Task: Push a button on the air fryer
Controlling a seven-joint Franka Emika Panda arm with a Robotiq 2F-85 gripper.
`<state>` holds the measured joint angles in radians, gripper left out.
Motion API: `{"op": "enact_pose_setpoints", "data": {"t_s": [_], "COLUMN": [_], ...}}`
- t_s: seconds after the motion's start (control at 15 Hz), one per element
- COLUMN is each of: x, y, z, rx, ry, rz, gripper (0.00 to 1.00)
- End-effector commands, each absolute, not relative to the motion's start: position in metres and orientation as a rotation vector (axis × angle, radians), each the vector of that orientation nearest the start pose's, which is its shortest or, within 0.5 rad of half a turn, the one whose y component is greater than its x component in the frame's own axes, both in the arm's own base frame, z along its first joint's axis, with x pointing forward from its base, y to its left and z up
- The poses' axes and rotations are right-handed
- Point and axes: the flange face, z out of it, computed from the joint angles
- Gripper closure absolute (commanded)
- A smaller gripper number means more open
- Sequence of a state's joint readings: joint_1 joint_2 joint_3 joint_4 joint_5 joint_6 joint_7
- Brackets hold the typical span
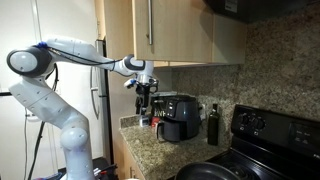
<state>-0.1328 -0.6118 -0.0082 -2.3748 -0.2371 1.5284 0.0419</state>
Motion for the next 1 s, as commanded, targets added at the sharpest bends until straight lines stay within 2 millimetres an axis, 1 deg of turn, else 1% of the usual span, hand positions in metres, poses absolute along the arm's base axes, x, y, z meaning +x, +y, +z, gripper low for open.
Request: {"op": "enact_pose_setpoints", "data": {"t_s": [0.0,0.07,0.13,0.2,0.27,0.33,0.47,0.53,0.6,0.67,0.73,0.8,0.93], "x": [0.329,0.328,0.329,0.335,0.333,0.332,0.333,0.346,0.361,0.376,0.361,0.372,0.389], "y": [-0.01,0.009,0.02,0.004,0.015,0.016,0.01,0.013,0.024,0.037,0.024,0.035,0.045], "z": [0.532,0.536,0.544,0.538,0.542,0.543,0.542,0.534,0.52,0.509,0.515,0.506,0.497], "rx": [-3.329,-3.343,-3.352,-3.351,-3.362,-3.365,-3.357,-3.368,-3.291,-3.241,-3.206,-3.154,-3.114], "ry": [-0.04,-0.11,-0.175,-0.055,-0.083,-0.078,-0.057,-0.051,-0.082,-0.062,-0.124,-0.139,-0.041], "rz": [0.306,0.252,0.185,0.29,0.262,0.255,0.264,0.267,0.282,0.24,0.245,0.234,0.165], "gripper": [0.0,0.0,0.0,0.0,0.0,0.0,0.0,0.0,0.0,0.0,0.0,0.0,0.0]}}
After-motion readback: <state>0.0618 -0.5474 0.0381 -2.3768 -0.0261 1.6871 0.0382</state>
